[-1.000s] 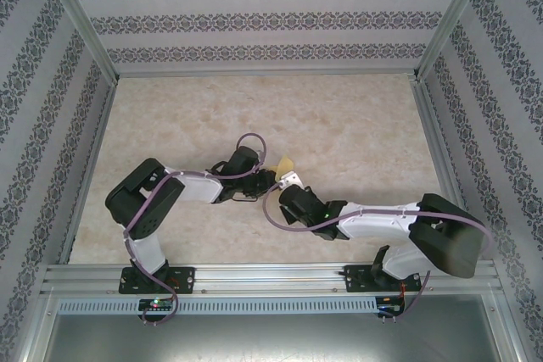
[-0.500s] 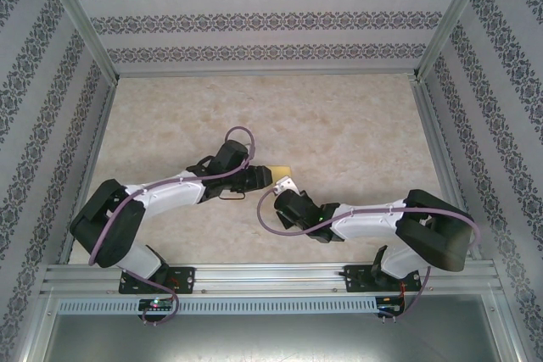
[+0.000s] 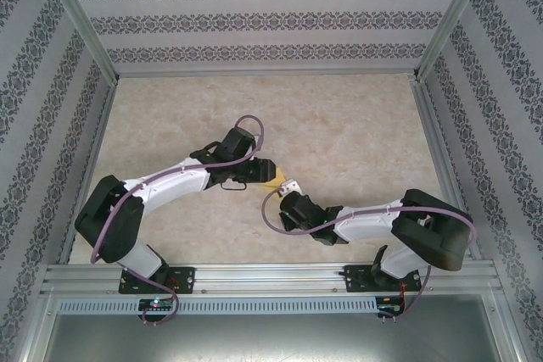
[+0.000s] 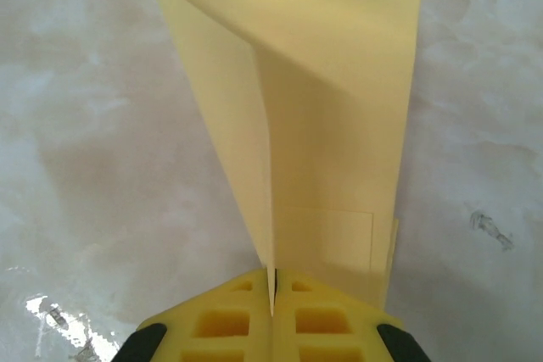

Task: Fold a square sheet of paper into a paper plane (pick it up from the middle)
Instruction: Turn over the paper at the center of the table.

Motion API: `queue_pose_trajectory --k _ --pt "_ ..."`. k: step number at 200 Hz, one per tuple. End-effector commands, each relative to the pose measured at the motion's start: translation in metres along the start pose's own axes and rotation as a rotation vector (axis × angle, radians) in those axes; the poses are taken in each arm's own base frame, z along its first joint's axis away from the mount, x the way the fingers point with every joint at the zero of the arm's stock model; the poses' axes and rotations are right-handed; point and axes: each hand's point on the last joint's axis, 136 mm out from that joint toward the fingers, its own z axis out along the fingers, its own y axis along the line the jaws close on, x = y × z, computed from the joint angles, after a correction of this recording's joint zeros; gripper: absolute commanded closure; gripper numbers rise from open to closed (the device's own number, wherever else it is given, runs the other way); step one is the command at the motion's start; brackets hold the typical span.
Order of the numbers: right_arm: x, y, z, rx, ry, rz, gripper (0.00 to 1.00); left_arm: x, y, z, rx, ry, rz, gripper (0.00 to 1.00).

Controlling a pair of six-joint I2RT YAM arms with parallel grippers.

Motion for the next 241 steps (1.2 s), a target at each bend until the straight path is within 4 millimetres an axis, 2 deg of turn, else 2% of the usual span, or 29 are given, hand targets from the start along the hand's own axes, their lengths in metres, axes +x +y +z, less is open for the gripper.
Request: queue_pose_trajectory --k 1,57,117,134,136,139,204,241 --pt "-0.002 0.002 -0.003 -0.064 -0.016 0.092 1.00 0.004 0.004 0.006 -0.015 0.067 0.047 0.44" --pt "0.001 -0.004 -0.003 -0.144 -0.007 0.203 1.00 0.000 -0.005 0.026 0.012 0.135 0.093 0.45" --pt "-0.012 -0.004 -0.002 -0.219 -0.023 0.286 1.00 -0.016 -0.010 0.038 -0.017 0.165 0.198 0.46" --pt "-0.011 -0.005 -0.002 -0.229 -0.014 0.296 1.00 -0.016 -0.010 0.047 -0.013 0.196 0.218 0.48" --pt "-0.001 -0.008 -0.002 -0.223 0.005 0.296 1.00 -0.016 -0.011 0.048 -0.009 0.199 0.222 0.48" --pt "0.002 -0.009 -0.002 -0.222 0.013 0.298 1.00 -0.015 -0.011 0.050 -0.006 0.207 0.225 0.48" --pt "0.004 -0.007 0.001 -0.266 0.044 0.333 1.00 -0.014 -0.016 0.079 0.029 0.316 0.276 0.53" --pt "0.001 -0.010 0.001 -0.272 0.044 0.350 1.00 -0.008 -0.008 0.089 0.010 0.374 0.292 0.56"
